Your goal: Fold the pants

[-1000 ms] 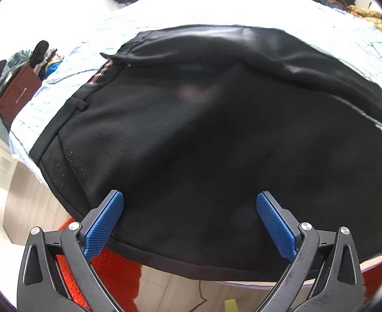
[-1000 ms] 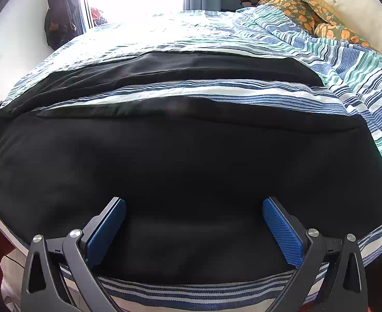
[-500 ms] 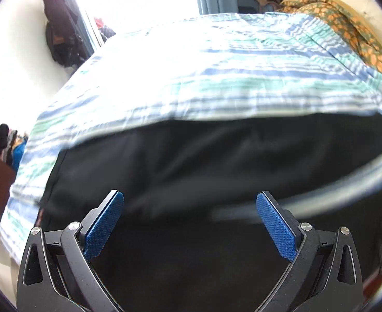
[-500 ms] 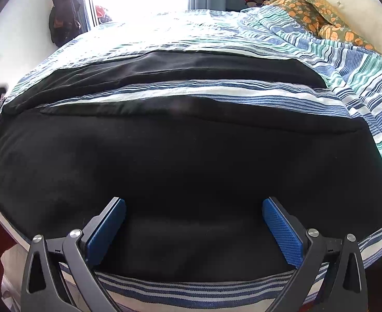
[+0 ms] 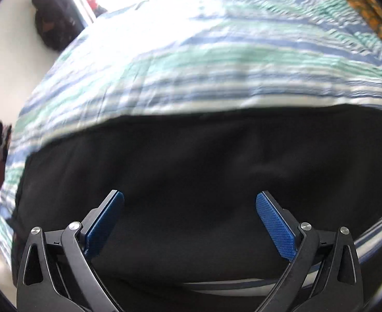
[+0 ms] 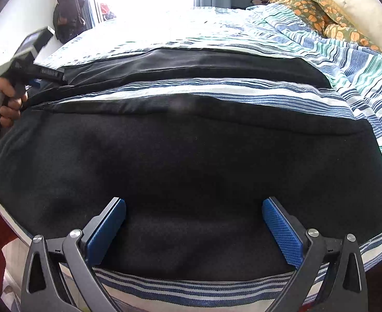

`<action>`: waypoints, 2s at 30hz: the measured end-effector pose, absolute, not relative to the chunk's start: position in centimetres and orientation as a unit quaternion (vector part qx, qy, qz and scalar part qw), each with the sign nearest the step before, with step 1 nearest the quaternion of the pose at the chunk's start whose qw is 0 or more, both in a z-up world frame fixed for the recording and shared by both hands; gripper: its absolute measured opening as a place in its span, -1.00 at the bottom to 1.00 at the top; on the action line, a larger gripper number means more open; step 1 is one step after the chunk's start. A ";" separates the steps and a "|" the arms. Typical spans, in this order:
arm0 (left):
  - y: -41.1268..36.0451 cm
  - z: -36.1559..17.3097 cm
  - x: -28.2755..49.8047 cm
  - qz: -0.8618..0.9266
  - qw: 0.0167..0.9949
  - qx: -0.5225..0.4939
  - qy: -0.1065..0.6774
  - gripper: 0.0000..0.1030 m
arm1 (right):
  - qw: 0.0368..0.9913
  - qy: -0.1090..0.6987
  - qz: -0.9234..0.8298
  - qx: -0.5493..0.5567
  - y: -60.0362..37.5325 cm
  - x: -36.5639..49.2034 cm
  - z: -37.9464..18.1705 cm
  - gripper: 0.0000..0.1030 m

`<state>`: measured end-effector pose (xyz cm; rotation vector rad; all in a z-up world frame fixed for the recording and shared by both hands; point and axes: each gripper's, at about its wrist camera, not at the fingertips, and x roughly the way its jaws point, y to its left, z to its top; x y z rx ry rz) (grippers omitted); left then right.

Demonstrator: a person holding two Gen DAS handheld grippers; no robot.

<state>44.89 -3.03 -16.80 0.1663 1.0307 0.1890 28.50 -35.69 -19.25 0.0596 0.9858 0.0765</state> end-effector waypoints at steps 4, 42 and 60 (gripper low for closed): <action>-6.4 -17.9 46.2 0.060 0.855 0.113 0.503 0.99 | 0.879 0.474 0.039 0.028 -35.6 28.5 -19.2 1.00; -17.3 -14.1 46.0 -0.017 0.882 0.092 0.462 0.98 | 0.873 0.441 -0.085 0.191 -46.9 27.0 -19.0 1.00; -6.2 -21.9 46.6 0.109 0.875 -0.032 0.470 0.99 | 0.859 0.432 0.046 0.271 -45.0 37.3 -12.0 0.99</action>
